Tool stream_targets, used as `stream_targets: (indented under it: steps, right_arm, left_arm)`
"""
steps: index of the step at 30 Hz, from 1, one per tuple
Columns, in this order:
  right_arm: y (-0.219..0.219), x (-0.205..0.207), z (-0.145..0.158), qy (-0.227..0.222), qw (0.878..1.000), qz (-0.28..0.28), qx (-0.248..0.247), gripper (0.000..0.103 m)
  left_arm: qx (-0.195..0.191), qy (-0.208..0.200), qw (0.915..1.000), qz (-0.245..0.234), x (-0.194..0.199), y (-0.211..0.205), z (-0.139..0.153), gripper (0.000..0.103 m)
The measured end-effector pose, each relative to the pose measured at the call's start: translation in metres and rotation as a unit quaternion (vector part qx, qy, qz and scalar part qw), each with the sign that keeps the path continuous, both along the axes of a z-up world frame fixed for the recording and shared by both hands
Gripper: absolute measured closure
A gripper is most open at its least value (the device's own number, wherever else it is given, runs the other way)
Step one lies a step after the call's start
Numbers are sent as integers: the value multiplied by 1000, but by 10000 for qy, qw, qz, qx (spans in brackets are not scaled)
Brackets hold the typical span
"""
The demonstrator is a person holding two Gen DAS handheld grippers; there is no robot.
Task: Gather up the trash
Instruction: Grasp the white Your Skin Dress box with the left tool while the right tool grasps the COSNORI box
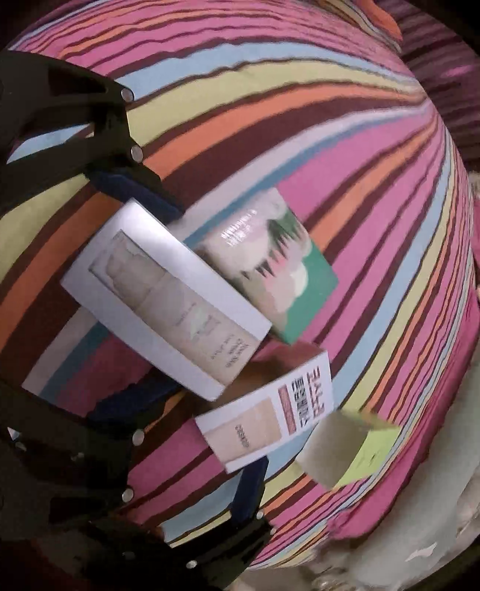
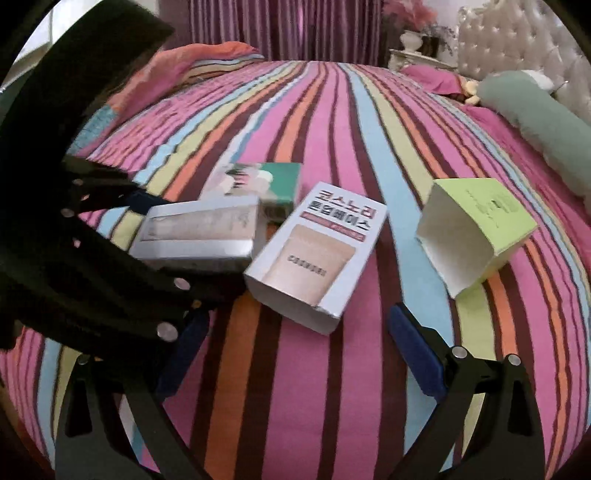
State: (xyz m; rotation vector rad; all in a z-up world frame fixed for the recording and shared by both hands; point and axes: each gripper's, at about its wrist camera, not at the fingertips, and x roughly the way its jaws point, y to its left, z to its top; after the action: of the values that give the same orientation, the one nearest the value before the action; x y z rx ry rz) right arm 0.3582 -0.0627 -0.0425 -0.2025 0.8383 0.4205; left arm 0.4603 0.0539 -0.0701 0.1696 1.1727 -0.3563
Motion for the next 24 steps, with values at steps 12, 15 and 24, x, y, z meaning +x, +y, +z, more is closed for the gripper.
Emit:
stream_targets:
  steps: [12, 15, 24]
  right_arm:
    - [10, 20, 3, -39, 9992, -384, 139, 10]
    - [20, 25, 1, -130, 9985, -528, -98, 12]
    - [27, 31, 0, -1, 9984, -532, -215, 53]
  left_arm:
    - [-844, 82, 9913, 1008, -6, 45, 6, 43]
    - [-814, 38, 9902, 1137, -2, 43, 5, 43]
    - [-445, -213, 9897, 1342, 0, 31, 7, 45]
